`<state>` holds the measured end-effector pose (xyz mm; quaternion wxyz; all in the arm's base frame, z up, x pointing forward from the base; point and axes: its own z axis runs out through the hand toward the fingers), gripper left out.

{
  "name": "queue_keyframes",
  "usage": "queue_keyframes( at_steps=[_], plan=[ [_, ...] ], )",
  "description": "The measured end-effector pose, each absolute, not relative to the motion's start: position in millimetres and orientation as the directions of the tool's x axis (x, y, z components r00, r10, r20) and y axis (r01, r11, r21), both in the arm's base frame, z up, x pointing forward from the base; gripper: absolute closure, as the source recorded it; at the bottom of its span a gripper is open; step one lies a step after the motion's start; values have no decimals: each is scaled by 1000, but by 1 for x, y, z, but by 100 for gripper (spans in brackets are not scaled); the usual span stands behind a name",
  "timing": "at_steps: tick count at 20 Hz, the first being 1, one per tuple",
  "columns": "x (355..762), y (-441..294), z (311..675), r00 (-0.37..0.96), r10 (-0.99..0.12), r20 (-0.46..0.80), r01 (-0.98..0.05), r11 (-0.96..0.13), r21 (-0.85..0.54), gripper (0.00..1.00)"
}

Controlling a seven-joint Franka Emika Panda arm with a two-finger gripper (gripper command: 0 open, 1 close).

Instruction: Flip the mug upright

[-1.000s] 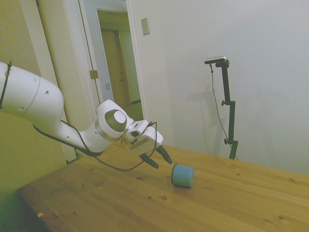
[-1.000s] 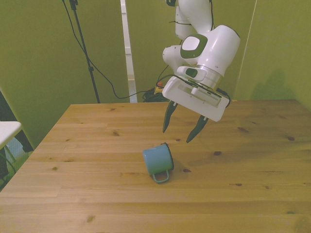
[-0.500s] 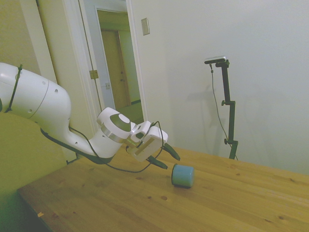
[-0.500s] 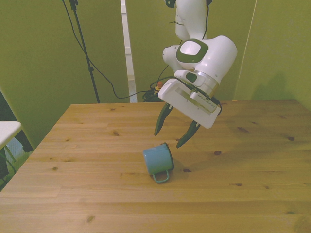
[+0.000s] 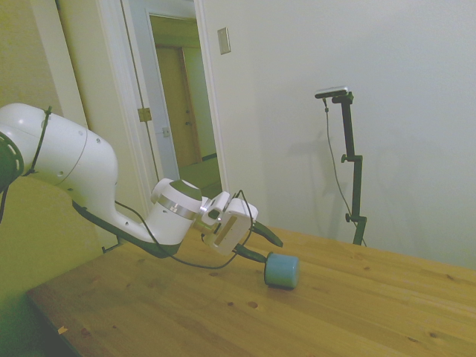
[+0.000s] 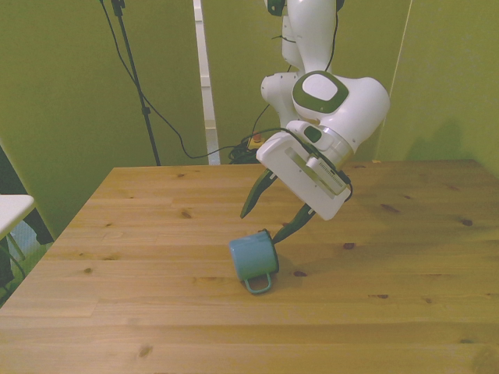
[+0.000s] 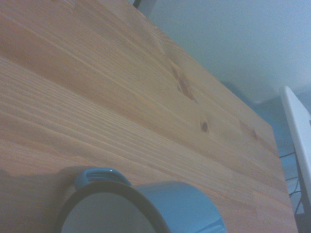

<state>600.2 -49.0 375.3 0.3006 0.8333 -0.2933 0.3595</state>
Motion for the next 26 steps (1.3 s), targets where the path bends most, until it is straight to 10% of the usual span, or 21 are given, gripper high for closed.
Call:
queue_keyframes(
  at_steps=[18,19,26],
  plan=[
    [618,-73,358,544,-235,806,-742,-584,330,0],
    [619,-74,359,541,-233,808,-744,-581,330,100],
    [623,-77,359,529,-237,815,-756,-567,326,100]
  ],
)
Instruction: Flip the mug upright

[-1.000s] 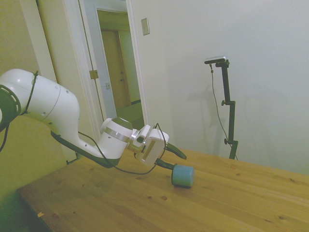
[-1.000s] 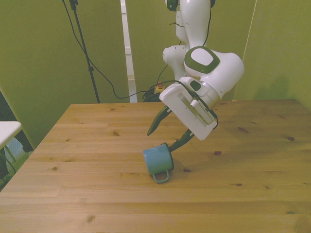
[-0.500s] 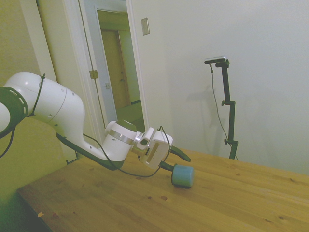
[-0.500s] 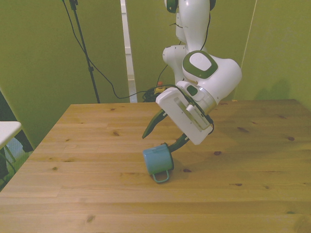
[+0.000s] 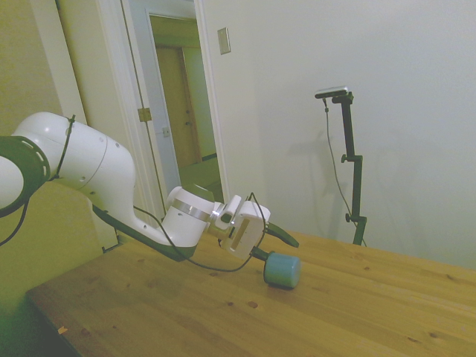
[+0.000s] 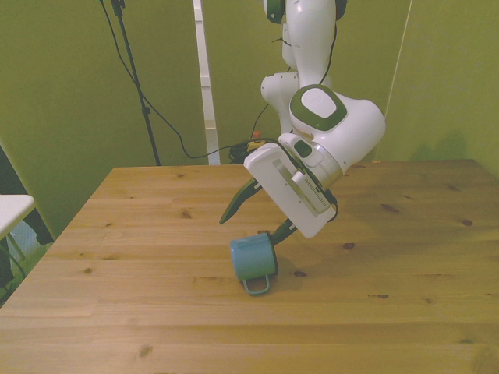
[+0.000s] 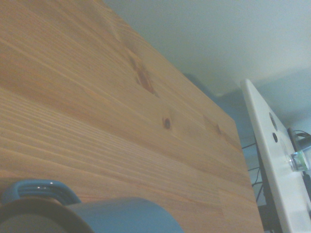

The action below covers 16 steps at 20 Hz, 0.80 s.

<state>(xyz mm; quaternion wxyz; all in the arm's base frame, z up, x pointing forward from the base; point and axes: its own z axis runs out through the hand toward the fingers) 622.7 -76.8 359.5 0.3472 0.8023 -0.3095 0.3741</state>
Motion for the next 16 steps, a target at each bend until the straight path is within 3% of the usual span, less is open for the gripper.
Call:
queue_keyframes(
  at_steps=[16],
  plan=[
    [624,-73,347,543,-237,806,-749,-571,337,100]
  ],
)
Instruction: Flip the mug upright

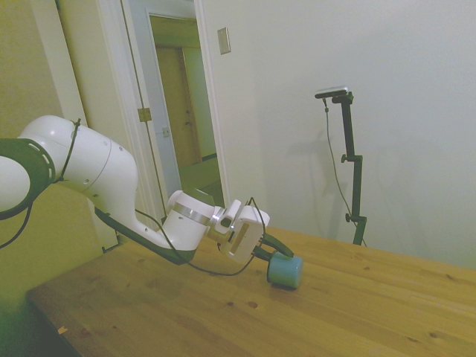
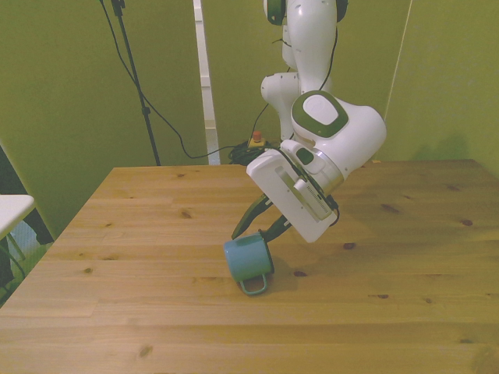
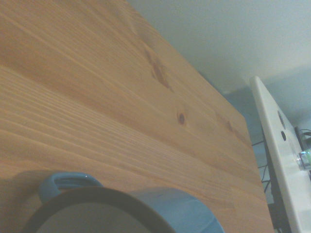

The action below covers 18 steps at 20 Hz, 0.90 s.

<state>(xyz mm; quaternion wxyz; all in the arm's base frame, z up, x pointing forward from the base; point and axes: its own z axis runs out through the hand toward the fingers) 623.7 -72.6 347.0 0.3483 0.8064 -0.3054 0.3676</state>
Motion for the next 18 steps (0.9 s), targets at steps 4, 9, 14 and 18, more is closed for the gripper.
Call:
queue_keyframes(
  at_steps=[4,9,14,18],
  plan=[
    [625,-71,349,541,-235,807,-749,-571,336,100],
    [626,-75,354,527,-249,813,-762,-561,323,100],
    [622,-107,412,442,-394,806,-812,-557,173,100],
    [607,-135,491,352,-573,740,-831,-555,-35,100]
  ],
)
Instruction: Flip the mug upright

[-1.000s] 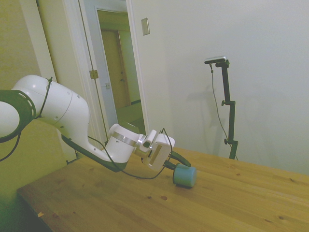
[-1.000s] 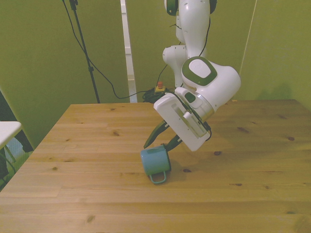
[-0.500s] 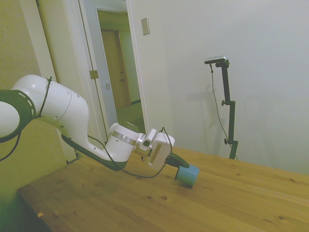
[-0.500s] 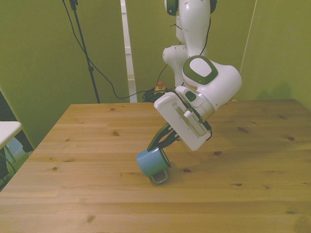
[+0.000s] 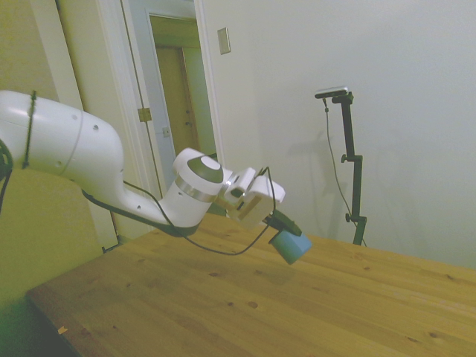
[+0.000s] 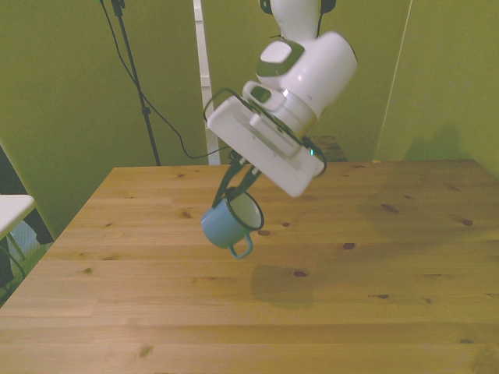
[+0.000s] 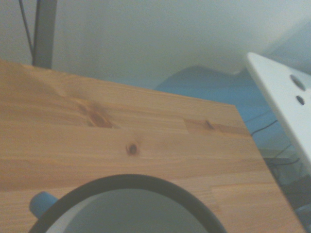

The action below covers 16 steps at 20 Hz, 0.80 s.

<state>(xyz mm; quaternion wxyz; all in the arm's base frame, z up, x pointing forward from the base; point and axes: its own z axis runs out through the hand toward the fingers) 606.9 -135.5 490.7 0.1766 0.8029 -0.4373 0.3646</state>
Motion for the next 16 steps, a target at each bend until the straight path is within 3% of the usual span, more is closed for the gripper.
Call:
queue_keyframes(
  at_steps=[9,16],
  plan=[
    [622,-66,480,354,-875,330,-840,-453,-299,100],
    [650,-31,444,328,-903,277,-810,-419,-411,100]
  ],
)
